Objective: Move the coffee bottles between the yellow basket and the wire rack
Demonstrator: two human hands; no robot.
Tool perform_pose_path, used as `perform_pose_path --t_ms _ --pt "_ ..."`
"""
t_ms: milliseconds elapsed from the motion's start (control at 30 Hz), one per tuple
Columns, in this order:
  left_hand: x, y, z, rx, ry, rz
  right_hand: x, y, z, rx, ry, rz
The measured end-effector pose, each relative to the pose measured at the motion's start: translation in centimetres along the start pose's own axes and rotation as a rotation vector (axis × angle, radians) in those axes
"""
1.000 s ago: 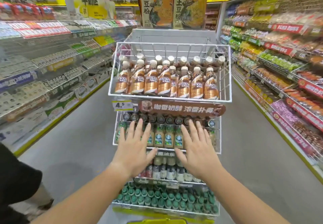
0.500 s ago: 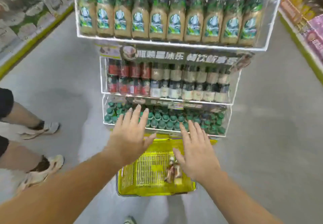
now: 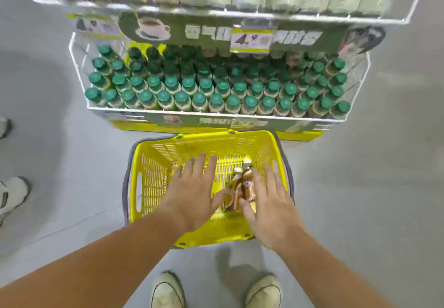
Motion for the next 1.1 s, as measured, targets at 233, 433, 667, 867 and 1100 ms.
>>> perform_pose_path --t_ms 233,433,667,867,1100 --pt "6.6 -0.6 -13.3 -0.111 0.101 0.091 6.8 -3.3 -10.2 0.093 0.09 -0.127" --pt "12.0 -1.2 -21.2 -0.37 0.185 0.173 12.9 -4.4 -16.4 0.221 0.215 -0.286" --pt "14.3 -2.2 -25.5 -0.792 0.183 0.261 16.6 -4.6 -19.7 0.225 0.233 -0.378" --pt "14.8 -2.0 -26.5 -0.992 0.137 0.314 18.2 -5.2 -20.8 0.288 0.182 -0.428" --pt "12.8 3.3 -24.9 -1.215 0.029 0.366 17.7 -4.0 -19.4 0.373 0.199 -0.413"
Point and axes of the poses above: each hand's wrist, its own x-axis towards the middle knuckle, its own z-axis out of the back of the hand, y = z × x, the point moved 1 cm from there along x, towards the middle knuckle, and after that the axes turned 11 degrees about -z, right-handed, at the moved point
